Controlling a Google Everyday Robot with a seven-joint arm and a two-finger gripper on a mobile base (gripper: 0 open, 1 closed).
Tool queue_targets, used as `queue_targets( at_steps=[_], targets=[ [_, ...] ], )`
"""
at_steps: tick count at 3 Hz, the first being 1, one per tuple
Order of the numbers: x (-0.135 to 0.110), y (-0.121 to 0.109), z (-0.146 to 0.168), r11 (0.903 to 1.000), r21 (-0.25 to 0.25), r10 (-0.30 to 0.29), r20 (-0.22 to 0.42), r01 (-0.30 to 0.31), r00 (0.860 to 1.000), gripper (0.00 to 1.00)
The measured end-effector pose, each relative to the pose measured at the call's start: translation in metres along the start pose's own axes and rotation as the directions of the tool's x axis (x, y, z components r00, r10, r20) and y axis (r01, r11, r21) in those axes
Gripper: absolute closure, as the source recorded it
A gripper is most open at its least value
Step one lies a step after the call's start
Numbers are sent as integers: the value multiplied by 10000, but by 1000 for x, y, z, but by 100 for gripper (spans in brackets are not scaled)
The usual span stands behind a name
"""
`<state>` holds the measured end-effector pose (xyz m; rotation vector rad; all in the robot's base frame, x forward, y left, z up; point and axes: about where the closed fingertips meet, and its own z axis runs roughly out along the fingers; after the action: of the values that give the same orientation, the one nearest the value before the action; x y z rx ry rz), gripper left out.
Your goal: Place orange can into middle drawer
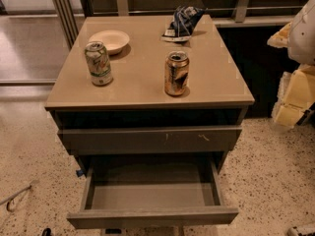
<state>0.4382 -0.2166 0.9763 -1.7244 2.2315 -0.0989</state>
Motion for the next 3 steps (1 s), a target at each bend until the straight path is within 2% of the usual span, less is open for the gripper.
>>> queue_targets(
  at_steps=[1,2,3],
  targets=[
    [0,0,0,10000,9,0,3,0,10000,0],
    [-5,-13,8,9997,224,47,302,-54,9995,0],
    [-18,-52,33,9981,560,187,1049,-246,9943,0]
  ],
)
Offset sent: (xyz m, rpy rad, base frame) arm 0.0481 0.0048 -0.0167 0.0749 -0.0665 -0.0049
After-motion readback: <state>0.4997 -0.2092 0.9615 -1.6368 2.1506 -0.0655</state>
